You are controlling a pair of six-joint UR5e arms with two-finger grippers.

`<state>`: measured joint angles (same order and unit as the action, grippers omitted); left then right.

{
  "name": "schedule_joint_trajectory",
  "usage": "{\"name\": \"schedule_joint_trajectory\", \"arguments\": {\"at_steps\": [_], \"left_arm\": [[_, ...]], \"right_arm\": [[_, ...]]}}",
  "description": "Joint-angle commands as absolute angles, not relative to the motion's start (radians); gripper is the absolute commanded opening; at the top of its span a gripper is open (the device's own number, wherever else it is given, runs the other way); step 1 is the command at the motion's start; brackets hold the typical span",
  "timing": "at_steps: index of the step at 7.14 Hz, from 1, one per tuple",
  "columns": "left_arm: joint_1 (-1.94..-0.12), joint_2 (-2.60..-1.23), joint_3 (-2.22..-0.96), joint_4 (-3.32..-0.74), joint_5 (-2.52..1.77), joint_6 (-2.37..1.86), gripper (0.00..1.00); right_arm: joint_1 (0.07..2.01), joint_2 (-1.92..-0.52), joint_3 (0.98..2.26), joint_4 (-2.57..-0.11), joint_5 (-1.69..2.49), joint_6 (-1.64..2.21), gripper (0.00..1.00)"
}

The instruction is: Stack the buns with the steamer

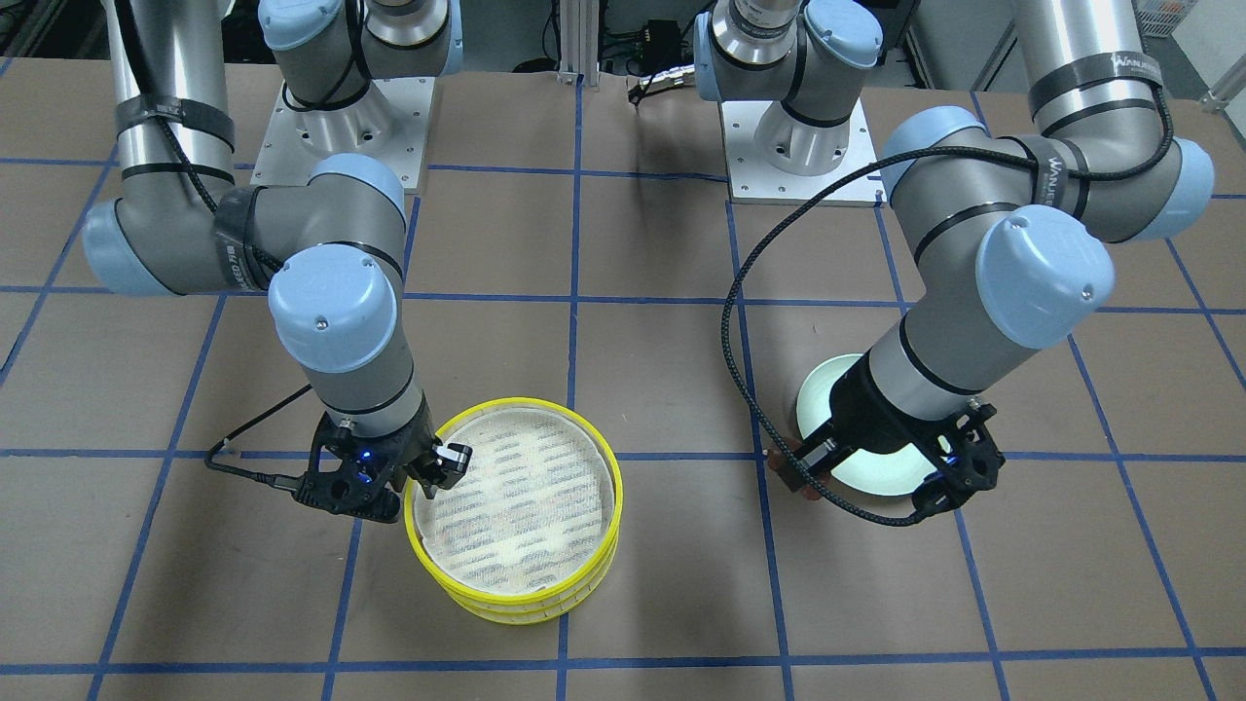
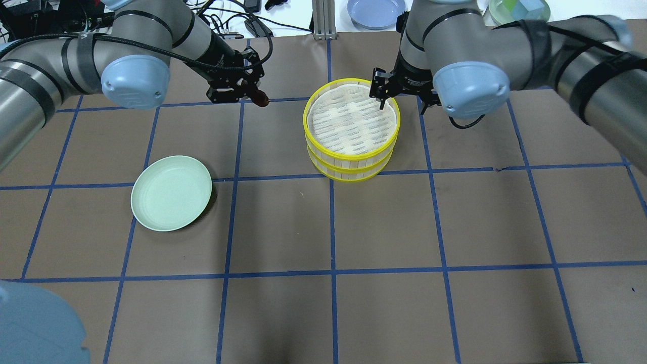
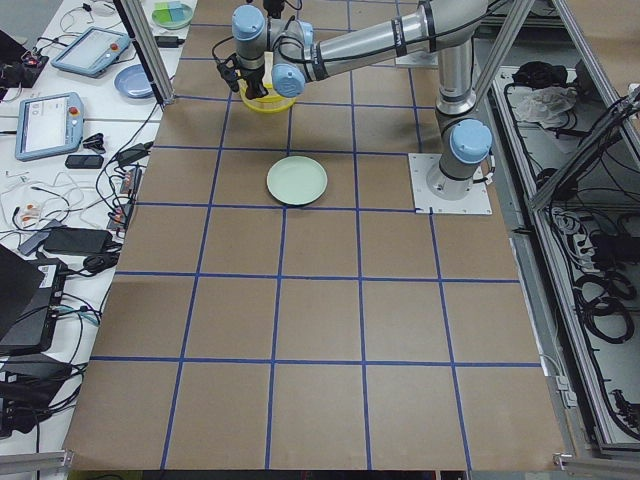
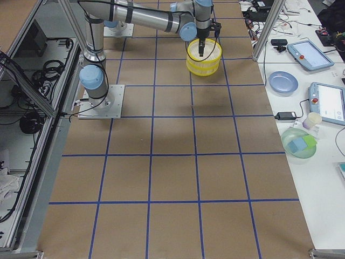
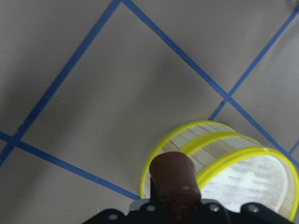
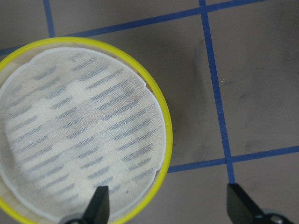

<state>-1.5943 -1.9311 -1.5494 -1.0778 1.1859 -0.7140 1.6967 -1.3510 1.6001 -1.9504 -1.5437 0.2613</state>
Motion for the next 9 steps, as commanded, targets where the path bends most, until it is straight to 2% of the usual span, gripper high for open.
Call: {"name": "schedule_joint_trajectory", "arguments": {"at_steps": [1,2,3,4,5,9], "left_arm": [[-1.684,-1.965,-1.557,-0.958,1.152,-0.826,0.18],[-1.692,-1.983,-1.557,-0.953,1.017,-0.865,0.18],[-1.7,-2.002,-1.559,-0.951,0.976,-0.892,0.27],[-1.7,-2.012,-1.559,-0.933,0.968,-0.896,0.89],[-1.701,-2.023,-1.559,-0.934,0.965,-0.897,1.0],[-1.703,-2.005,-1.542,-0.934,0.976,-0.913,1.0]], "right_arm": [[1.648,-1.472,1.588,-1.835,-1.539,0.077,1.0],[1.606,-1.474,1.586,-1.835,-1.539,-0.077,1.0],[1.592,-1.495,1.586,-1.795,-1.54,-0.131,1.0],[1.592,-1.541,1.588,-1.726,-1.558,-0.138,1.0],[1.588,-1.533,1.588,-1.736,-1.542,-0.137,1.0],[1.592,-1.543,1.589,-1.735,-1.537,-0.118,1.0]]}}
